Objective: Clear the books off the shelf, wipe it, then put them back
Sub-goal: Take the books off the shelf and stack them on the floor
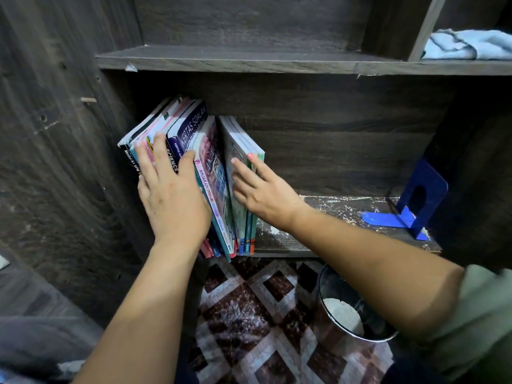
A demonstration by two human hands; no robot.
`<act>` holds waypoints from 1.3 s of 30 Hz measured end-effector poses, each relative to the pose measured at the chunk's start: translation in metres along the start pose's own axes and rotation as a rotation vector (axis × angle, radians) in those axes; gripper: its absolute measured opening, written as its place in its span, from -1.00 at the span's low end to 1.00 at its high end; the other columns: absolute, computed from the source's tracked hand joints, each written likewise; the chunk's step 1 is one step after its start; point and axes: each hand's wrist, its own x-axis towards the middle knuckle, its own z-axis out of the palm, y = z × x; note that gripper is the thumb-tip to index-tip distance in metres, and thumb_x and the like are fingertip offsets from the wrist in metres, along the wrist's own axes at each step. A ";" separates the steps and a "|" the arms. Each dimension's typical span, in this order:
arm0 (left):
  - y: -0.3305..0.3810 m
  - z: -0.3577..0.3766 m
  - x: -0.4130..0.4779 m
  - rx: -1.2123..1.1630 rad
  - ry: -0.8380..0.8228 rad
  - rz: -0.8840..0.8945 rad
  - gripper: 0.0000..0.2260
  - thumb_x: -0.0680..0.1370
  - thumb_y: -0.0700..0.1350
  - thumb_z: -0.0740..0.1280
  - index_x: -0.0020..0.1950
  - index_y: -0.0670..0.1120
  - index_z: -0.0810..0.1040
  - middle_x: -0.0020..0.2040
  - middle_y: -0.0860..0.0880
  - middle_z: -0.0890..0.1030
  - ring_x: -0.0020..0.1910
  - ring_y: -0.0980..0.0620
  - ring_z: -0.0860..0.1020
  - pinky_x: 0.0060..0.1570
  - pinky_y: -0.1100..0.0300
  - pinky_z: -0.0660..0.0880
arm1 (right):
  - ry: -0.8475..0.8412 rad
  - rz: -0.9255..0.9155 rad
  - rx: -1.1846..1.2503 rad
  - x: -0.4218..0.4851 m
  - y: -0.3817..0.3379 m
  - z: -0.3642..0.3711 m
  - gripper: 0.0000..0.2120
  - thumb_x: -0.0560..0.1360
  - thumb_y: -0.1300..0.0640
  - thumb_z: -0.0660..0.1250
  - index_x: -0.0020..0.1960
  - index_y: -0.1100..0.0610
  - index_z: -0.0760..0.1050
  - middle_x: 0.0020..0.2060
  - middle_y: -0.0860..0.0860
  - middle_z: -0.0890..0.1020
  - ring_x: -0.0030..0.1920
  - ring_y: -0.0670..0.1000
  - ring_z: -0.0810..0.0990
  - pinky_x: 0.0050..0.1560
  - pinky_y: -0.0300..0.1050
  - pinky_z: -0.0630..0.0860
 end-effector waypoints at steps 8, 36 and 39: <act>0.011 -0.011 -0.004 0.000 -0.049 -0.044 -0.34 0.33 -0.18 0.47 0.41 -0.07 0.36 0.55 -0.20 0.02 0.53 -0.29 -0.11 0.41 -0.32 0.01 | 0.080 -0.171 -0.138 0.000 0.041 0.016 -0.75 0.46 0.16 0.31 0.08 0.04 0.66 0.04 0.02 0.62 0.14 0.14 0.54 0.47 0.27 0.06; 0.256 -0.117 -0.087 0.060 -0.305 1.087 -0.64 0.46 -0.11 0.31 0.23 0.16 0.49 0.07 0.05 0.60 0.03 -0.07 0.58 -0.16 0.10 0.38 | -0.424 0.990 0.877 -0.312 0.097 -0.119 -0.66 0.40 -0.01 0.32 0.17 -0.06 0.48 -0.03 0.01 0.62 -0.05 0.19 0.59 -0.17 -0.04 0.42; 0.294 -0.101 -0.120 0.062 -0.323 1.233 -0.69 0.46 -0.08 0.32 0.19 0.09 0.48 0.07 0.03 0.59 0.08 -0.05 0.56 -0.14 0.12 0.30 | -0.478 1.090 0.892 -0.366 0.075 -0.118 -0.64 0.42 -0.02 0.29 0.22 -0.10 0.45 0.04 -0.01 0.63 0.01 0.20 0.60 -0.08 0.01 0.49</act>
